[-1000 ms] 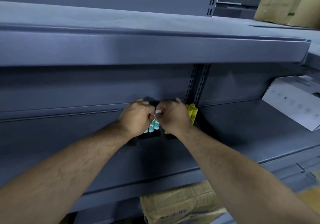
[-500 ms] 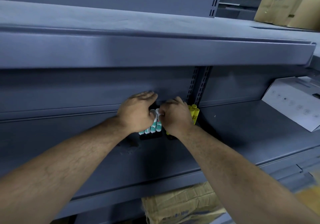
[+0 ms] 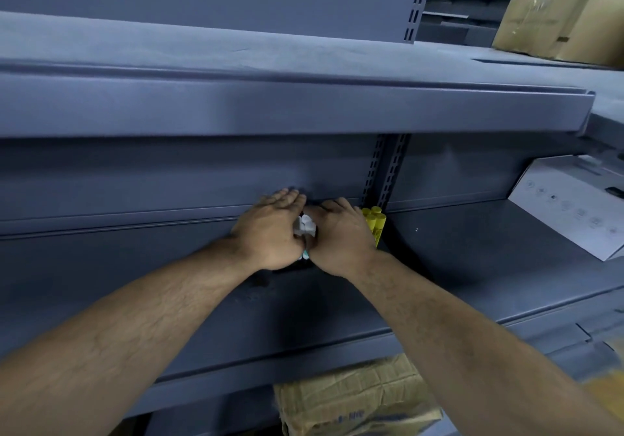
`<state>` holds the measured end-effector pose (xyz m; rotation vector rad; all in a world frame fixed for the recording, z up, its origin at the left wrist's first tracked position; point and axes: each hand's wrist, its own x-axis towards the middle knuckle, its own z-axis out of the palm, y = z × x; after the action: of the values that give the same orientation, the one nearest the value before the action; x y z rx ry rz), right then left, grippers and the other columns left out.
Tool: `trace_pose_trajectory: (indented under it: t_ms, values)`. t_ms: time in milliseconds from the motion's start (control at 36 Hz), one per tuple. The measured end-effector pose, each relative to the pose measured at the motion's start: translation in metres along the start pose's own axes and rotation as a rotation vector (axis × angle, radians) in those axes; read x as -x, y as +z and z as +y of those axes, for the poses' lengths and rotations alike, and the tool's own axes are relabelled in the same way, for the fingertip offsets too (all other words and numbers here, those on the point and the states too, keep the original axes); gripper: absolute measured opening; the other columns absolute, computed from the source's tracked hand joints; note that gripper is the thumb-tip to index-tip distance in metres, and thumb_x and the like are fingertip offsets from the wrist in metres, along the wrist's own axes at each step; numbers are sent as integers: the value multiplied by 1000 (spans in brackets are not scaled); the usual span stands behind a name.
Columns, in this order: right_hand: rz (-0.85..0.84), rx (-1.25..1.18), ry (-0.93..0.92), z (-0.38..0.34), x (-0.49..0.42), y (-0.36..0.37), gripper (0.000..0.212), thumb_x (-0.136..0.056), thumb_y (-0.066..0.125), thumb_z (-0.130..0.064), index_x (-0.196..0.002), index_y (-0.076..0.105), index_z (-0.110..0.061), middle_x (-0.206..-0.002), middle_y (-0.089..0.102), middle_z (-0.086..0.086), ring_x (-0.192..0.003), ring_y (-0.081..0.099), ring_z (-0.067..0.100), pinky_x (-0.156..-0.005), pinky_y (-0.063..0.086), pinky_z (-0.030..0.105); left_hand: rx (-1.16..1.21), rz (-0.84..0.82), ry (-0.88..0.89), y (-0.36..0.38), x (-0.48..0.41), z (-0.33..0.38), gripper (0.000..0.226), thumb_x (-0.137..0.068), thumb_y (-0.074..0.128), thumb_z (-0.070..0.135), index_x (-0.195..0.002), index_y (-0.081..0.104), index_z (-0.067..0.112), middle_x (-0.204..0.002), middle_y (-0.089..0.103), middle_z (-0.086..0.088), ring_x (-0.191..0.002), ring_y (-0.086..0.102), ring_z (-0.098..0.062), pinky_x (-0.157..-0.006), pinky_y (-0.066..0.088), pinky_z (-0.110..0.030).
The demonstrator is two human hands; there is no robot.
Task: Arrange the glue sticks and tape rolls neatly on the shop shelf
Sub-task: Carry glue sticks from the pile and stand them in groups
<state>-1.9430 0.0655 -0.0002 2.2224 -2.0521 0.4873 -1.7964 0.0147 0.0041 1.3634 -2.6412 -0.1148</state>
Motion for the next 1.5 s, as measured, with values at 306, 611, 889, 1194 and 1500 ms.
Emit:
trace_pose_trajectory:
  t_ms: [306, 611, 889, 1194, 1500]
  values:
    - [-56, -56, -86, -11, 1, -11, 61, -96, 55, -38, -151, 42, -14, -155, 42, 6, -144, 30, 26, -120, 26, 38, -25, 28, -206, -16, 31, 2, 81, -92, 45, 31, -160, 3, 16, -167, -1, -2, -153, -3, -13, -125, 0, -32]
    - [-185, -152, -302, -88, -2, 0, 63, -103, 41, -50, -158, 29, -22, -166, 20, -4, -152, 11, 18, -124, 9, 32, -97, 70, -465, -29, 128, -34, 86, -79, 30, 40, -159, 8, 18, -167, 3, 0, -153, 0, -14, -124, 0, -32]
    - [-192, -207, -483, -218, 18, 9, 59, -101, 46, -47, -154, 37, -21, -164, 27, -2, -151, 17, 19, -123, 17, 34, -153, 154, -641, -65, 238, -108, 89, -77, 26, 45, -160, 8, 18, -167, 5, 1, -153, -1, -15, -124, 0, -35]
    - [-218, -213, -629, -430, 48, 33, 59, -102, 44, -48, -155, 36, -22, -163, 28, -3, -150, 16, 17, -121, 20, 34, -116, 227, -804, -93, 418, -230, 84, -83, 32, 42, -160, 6, 22, -166, 0, 7, -152, -7, -11, -124, -3, -35]
    - [-294, -279, -891, -640, 71, 71, 55, -101, 49, -42, -151, 42, -24, -162, 32, 0, -149, 20, 20, -121, 19, 34, -118, 287, -1058, -117, 568, -335, 89, -76, 24, 47, -160, 8, 21, -166, 3, 5, -153, -3, -13, -123, -4, -35]
